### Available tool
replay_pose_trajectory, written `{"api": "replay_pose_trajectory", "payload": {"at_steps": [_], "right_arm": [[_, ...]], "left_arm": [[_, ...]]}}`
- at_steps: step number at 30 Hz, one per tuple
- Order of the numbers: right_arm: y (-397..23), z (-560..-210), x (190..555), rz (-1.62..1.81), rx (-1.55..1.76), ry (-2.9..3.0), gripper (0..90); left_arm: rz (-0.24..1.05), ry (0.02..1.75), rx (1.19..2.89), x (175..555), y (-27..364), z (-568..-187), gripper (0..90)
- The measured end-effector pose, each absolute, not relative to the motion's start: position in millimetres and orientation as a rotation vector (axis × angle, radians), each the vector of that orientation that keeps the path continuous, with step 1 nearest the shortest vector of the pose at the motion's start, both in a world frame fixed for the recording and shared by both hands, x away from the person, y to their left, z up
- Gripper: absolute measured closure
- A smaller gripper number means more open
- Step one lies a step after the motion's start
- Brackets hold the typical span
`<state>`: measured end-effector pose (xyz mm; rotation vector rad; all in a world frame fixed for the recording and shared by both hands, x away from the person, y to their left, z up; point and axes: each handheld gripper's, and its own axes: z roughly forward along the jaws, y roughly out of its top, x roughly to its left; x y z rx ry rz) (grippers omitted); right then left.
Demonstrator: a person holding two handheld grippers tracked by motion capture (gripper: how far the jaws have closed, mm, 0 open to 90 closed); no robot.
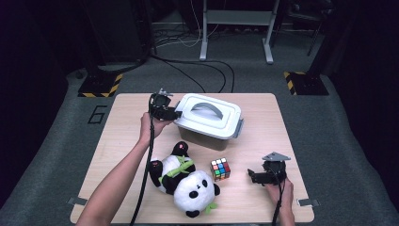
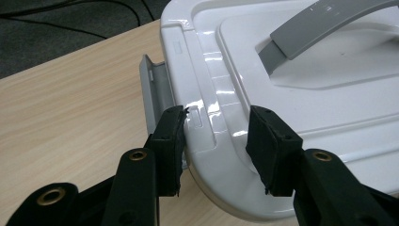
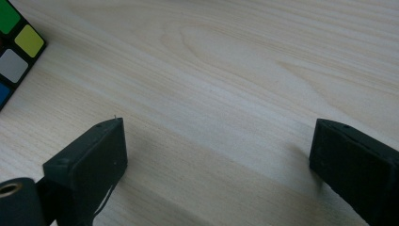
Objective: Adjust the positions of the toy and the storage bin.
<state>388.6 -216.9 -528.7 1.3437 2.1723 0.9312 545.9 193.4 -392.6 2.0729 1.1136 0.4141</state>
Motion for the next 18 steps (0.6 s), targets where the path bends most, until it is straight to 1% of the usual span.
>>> {"api": "replay_pose_trajectory", "payload": {"at_steps": [18], "right_arm": [[-217, -529, 389, 0.935, 1.345, 2.172, 4.0]], "left_arm": [[0.399, 1.089, 2.082, 548, 176, -393, 56.7]]}}
